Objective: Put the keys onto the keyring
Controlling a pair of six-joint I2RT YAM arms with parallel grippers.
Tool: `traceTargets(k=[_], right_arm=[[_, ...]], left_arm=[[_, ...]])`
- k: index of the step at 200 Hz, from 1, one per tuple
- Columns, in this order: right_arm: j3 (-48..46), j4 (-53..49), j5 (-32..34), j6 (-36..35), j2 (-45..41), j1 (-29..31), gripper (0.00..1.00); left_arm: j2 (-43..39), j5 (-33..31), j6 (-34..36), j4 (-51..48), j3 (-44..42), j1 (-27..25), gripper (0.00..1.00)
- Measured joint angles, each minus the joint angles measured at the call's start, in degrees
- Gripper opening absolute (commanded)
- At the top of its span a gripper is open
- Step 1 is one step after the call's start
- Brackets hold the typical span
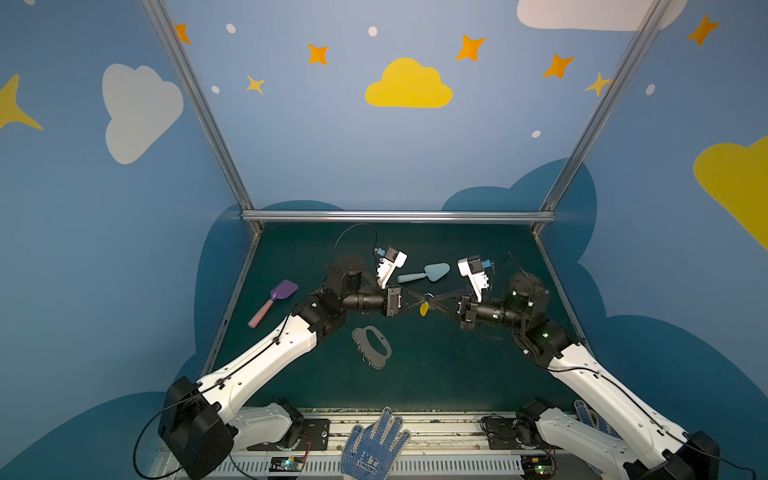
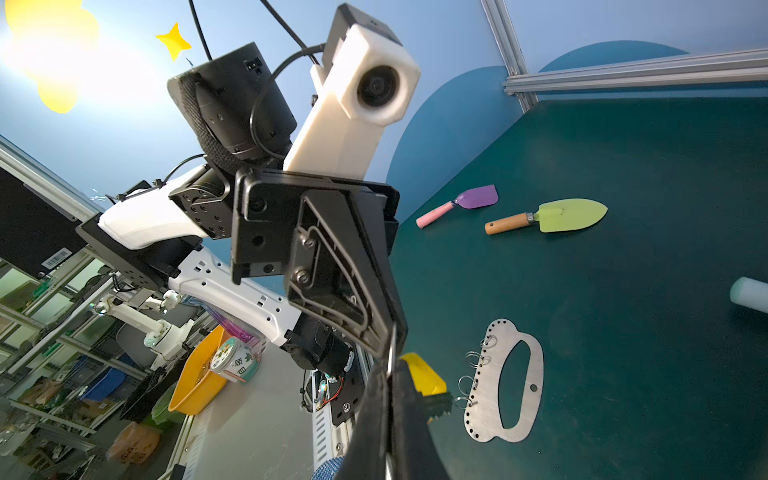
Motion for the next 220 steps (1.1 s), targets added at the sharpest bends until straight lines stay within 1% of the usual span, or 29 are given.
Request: traceTargets(k=[7,18,19,20,23,40,54,80,100,117,132,168,188,209,220], right_arm=[[0.00,0.00,0.00,0.00,0.00,0.00,0.03],[0.00,-0.02,0.00,0.04,0.00,0.00,0.15],[0.00,-0.02,0.02,0.04,0.00,0.00,0.15],[0.00,-0.02,0.02,0.02,0.00,0.00,0.18],[0.00,-0.02,0.00,0.00,0.00,0.00,0.20],[0.00,-0.79,0.59,-0.24,-0.02,-0.11,0.26],[0.00,-1.60,0.92,-0.28,-0.11,-0.61,0.34],[0.00,-3.61,1.31,0.07,-1.38,-2.75,0.40],[0.00,-3.80,1.31,1.01,-2.45,-4.20,0.42],[0.00,-3.74,0.85,1.66,-2.58,-4.94,0.40],[0.00,-3.52,-0.37,2.60,-1.81,-4.94,0.39],[0.02,-3.32,-4.11,4.09,1.22,-4.42,0.41],[0.02,-3.19,-4.81,4.42,1.51,-3.98,0.41],[0.02,-2.40,-5.35,5.31,1.40,-3.69,0.44],[0.02,-1.97,-5.40,5.62,1.33,-3.65,0.43]], left_arm=[[-0.02,0.00,0.07,-0.11,0.00,0.00,0.04],[-0.02,-0.04,0.20,-0.17,0.00,0.00,0.04],[-0.02,-0.02,0.22,-0.20,0.00,0.00,0.04],[-0.02,-0.02,0.22,-0.20,0.00,0.00,0.04],[-0.02,-0.04,0.22,-0.22,0.00,-0.02,0.04],[-0.09,-0.20,0.72,-0.87,0.11,-0.15,0.04],[-0.17,-0.66,1.77,-2.16,0.59,-0.35,0.04],[-0.35,-1.49,4.26,-4.11,1.14,-0.46,0.04],[-0.37,-1.73,5.92,-5.44,1.36,-0.50,0.04],[-0.37,-1.86,7.13,-6.73,1.88,-0.63,0.04],[-0.37,-2.16,8.00,-7.91,2.56,-0.76,0.04],[-0.37,-3.04,9.51,-9.20,3.63,-1.05,0.04],[-0.37,-3.63,10.34,-10.27,3.69,-1.14,0.04],[-0.35,-4.15,10.82,-11.30,3.69,-1.36,0.04],[-0.35,-4.33,11.02,-11.69,3.69,-1.49,0.04]])
